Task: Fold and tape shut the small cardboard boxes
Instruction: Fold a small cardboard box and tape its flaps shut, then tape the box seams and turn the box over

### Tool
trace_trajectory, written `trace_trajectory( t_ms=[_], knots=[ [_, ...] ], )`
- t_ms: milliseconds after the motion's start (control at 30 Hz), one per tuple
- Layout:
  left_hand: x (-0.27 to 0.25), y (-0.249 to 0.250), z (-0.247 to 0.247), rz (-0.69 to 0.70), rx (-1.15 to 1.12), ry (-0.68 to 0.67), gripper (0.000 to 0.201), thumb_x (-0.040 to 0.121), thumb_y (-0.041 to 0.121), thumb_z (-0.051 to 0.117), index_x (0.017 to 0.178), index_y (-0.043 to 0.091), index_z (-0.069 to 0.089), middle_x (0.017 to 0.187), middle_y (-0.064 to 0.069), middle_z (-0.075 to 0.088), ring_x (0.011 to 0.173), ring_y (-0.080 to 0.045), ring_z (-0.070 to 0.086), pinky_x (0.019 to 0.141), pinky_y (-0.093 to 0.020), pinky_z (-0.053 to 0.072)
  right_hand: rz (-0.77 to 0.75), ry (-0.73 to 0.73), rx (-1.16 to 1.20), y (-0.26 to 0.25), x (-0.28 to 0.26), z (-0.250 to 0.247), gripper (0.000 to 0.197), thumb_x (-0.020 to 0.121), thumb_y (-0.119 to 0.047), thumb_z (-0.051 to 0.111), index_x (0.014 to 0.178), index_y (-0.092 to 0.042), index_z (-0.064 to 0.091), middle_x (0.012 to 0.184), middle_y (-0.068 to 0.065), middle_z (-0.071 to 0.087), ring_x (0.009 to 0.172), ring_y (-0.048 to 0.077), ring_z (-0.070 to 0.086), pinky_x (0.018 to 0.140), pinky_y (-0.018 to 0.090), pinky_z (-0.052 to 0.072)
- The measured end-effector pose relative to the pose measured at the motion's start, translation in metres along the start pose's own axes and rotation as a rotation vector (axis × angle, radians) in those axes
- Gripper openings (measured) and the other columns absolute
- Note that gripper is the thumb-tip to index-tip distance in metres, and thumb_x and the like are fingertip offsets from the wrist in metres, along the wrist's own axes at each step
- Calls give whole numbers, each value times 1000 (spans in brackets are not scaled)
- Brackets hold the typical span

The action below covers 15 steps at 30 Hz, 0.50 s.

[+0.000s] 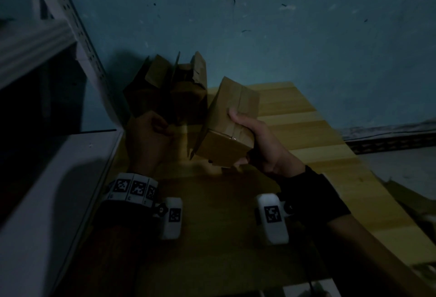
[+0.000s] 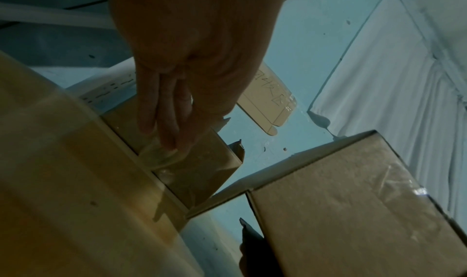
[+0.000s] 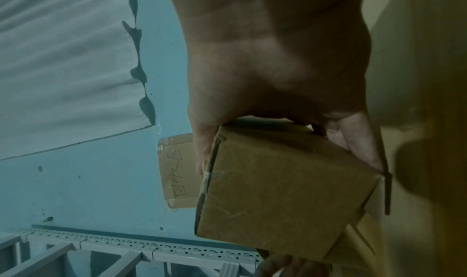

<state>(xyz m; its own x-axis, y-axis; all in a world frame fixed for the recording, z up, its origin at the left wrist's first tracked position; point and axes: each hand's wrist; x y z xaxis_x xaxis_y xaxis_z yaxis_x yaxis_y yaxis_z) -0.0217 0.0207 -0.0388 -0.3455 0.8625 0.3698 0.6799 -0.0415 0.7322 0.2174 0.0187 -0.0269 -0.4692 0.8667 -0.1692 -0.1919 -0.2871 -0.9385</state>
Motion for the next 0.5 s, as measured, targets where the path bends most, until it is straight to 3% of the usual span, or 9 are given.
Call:
trace_trajectory(
  t_ms=[67,167,267,333,433,500],
  knots=[
    [-1,3,0,33,-11,-10,14,80,-2,73,90,6,69,90,-3,66,89,-16,60,77,-29,44,8,-14,-7,-1,0,1,40,99,-50,53,123,-19,59,122,25,66,115,67,52,73,39,45],
    [1,7,1,-11,-44,-26,22,77,-5,74,93,10,69,93,0,67,92,-17,63,78,-29,49,17,17,-33,-2,0,2,48,93,-54,58,126,-19,57,130,26,66,115,57,61,64,38,57],
    [2,10,2,-60,-162,-102,31,78,-7,74,102,11,68,102,-2,69,93,-15,65,69,-23,55,4,39,-22,-1,1,2,48,94,-53,60,126,-18,58,129,23,67,114,51,64,78,46,57],
    [0,17,3,-1,-283,-124,28,82,-7,71,103,11,67,100,-1,69,90,-9,68,62,-17,55,-21,53,-3,-1,1,3,51,93,-52,62,128,-16,58,130,24,66,117,55,61,85,49,53],
    [-7,33,4,45,-424,-203,10,93,12,64,101,19,66,94,8,67,79,3,67,64,-13,53,-91,107,-54,1,3,2,59,90,-57,64,131,-15,60,125,21,70,116,50,64,89,60,51],
    [-11,43,4,-22,-517,-333,13,92,37,60,99,26,64,88,6,65,77,-8,65,68,-21,53,-135,169,-96,2,5,2,69,86,-60,68,138,-16,57,123,11,73,110,34,71,89,62,53]
  ],
)
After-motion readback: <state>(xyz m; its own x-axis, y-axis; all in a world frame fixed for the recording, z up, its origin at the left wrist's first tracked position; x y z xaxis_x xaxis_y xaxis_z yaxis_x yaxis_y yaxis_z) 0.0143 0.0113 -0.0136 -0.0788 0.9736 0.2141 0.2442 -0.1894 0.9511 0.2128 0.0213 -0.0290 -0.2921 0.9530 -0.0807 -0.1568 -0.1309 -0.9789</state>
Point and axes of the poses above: each hand's wrist, its own x-axis towards the middle knuckle, its own z-axis out of the palm, y = z × x
